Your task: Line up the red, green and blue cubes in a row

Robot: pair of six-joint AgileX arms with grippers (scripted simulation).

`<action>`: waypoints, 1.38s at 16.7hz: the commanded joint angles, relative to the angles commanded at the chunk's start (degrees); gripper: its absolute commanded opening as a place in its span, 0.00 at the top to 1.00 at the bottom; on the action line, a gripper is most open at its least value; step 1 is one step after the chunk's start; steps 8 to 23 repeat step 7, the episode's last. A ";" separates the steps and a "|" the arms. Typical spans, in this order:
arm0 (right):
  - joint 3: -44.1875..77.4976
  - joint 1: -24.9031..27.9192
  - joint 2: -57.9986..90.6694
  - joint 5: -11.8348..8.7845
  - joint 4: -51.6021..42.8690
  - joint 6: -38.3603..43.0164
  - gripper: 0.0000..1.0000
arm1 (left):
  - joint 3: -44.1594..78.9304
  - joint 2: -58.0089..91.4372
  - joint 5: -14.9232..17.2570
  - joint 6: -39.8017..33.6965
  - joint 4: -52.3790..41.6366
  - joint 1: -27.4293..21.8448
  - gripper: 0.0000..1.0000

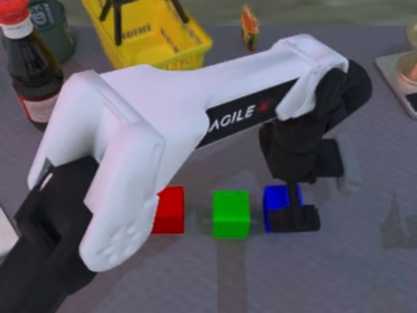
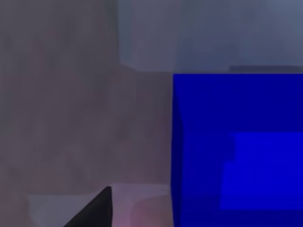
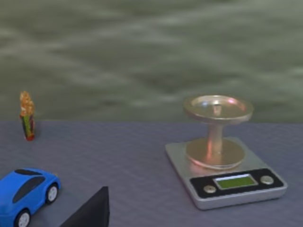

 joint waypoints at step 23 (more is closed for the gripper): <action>0.00 0.00 0.00 0.00 0.00 0.00 0.00 | 11.22 -0.32 0.02 -0.21 -11.47 0.89 0.00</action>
